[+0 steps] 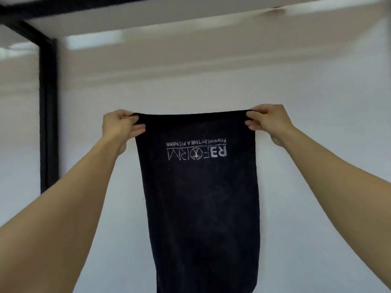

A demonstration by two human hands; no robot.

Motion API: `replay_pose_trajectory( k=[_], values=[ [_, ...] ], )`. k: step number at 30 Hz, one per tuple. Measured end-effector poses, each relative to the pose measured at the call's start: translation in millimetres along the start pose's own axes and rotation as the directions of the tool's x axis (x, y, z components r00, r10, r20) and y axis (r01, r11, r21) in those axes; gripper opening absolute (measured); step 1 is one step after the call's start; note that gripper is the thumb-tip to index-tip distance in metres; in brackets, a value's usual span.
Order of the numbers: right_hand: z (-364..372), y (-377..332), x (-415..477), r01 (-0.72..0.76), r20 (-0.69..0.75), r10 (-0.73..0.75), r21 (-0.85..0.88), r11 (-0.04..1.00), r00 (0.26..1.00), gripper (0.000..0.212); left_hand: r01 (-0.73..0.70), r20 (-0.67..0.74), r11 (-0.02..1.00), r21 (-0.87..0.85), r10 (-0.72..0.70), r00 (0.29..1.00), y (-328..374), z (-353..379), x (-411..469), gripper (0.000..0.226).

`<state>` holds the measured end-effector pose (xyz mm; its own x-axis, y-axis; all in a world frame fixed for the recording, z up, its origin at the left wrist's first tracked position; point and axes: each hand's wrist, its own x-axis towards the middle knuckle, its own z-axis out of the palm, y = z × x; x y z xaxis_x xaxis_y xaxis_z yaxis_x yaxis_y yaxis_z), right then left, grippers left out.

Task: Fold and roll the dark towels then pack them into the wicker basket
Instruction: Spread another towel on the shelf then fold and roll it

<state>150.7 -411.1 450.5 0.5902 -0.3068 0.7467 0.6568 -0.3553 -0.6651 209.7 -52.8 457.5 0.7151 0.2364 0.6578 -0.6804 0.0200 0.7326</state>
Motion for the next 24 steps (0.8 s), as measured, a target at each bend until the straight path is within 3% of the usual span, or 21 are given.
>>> replay_pose_trajectory(
  k=[6,14,19,24],
  values=[
    [-12,-34,31,0.126,-0.06,-0.122,0.061,0.99,0.991,0.009,-0.08,-0.037,0.985,-0.15,0.075,0.996,45,10,3,0.008],
    [-43,-68,-63,0.158,-0.008,-0.158,-0.001,0.987,0.987,0.009,-0.134,-0.06,0.988,-0.075,0.13,0.99,71,-31,-85,0.024],
    [-68,-101,-155,0.104,0.155,-0.083,-0.136,0.985,0.984,0.004,-0.211,-0.043,0.977,0.011,0.211,0.977,84,-79,-167,0.026],
    [-73,-118,-251,-0.077,0.319,0.108,-0.109,0.991,0.942,0.007,-0.137,-0.051,0.99,0.006,0.138,0.989,70,-129,-243,0.022]
  ],
)
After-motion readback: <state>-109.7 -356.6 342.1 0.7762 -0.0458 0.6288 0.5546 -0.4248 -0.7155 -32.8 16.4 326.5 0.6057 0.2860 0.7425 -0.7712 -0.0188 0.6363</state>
